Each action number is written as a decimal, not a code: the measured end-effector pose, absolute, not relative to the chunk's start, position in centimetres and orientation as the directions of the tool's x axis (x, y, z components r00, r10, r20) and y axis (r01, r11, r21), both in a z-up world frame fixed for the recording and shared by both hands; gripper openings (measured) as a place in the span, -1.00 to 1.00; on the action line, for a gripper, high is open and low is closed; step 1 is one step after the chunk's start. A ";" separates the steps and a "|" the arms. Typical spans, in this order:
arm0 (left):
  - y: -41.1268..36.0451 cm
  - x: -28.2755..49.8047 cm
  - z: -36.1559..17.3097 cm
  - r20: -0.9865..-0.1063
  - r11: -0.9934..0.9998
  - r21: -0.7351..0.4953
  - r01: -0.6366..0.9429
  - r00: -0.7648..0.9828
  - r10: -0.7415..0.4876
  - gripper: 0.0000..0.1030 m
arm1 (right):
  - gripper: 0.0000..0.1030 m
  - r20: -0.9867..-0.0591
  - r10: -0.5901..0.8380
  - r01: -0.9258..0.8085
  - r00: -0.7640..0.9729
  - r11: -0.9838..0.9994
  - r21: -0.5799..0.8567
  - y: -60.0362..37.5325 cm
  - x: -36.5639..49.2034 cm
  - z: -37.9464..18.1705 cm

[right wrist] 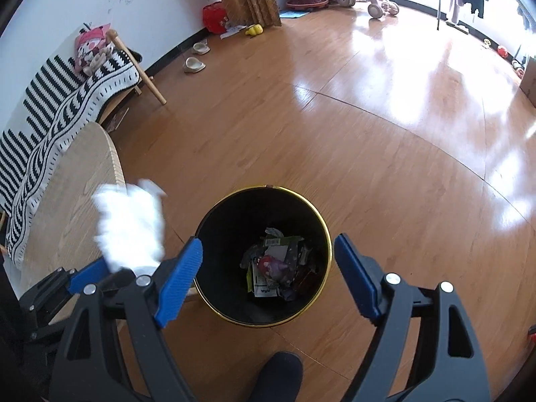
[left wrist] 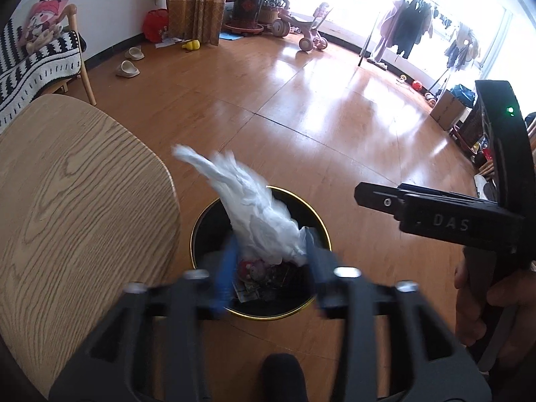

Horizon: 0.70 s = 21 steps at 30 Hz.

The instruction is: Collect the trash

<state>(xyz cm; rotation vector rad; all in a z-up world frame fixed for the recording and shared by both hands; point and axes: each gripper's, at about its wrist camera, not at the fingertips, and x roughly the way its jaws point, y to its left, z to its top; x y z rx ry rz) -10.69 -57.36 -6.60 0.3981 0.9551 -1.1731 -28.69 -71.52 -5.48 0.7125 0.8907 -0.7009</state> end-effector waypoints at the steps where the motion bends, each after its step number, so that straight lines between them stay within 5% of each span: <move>1: -57.3 -10.7 -6.5 -0.794 0.376 -0.200 0.905 0.075 -0.603 0.20 | 0.52 -0.862 -0.240 0.784 0.447 0.569 0.249 -71.6 -28.8 -5.4; 9: -56.7 -10.6 -5.8 -0.784 0.379 -0.187 0.906 0.095 -0.614 0.31 | 0.52 -0.859 -0.254 0.786 0.445 0.571 0.238 -71.5 -29.1 -4.8; 14: -53.8 -8.7 -3.7 -0.772 0.464 -0.151 0.873 0.189 -0.607 0.75 | 0.65 -0.851 -0.259 0.754 0.456 0.620 0.216 -69.9 -26.9 -3.6; 21: -44.6 -3.0 -0.9 -0.784 0.674 -0.044 0.738 0.392 -0.481 0.81 | 0.72 -0.812 -0.238 0.638 0.533 0.743 0.201 -63.6 -20.3 -0.2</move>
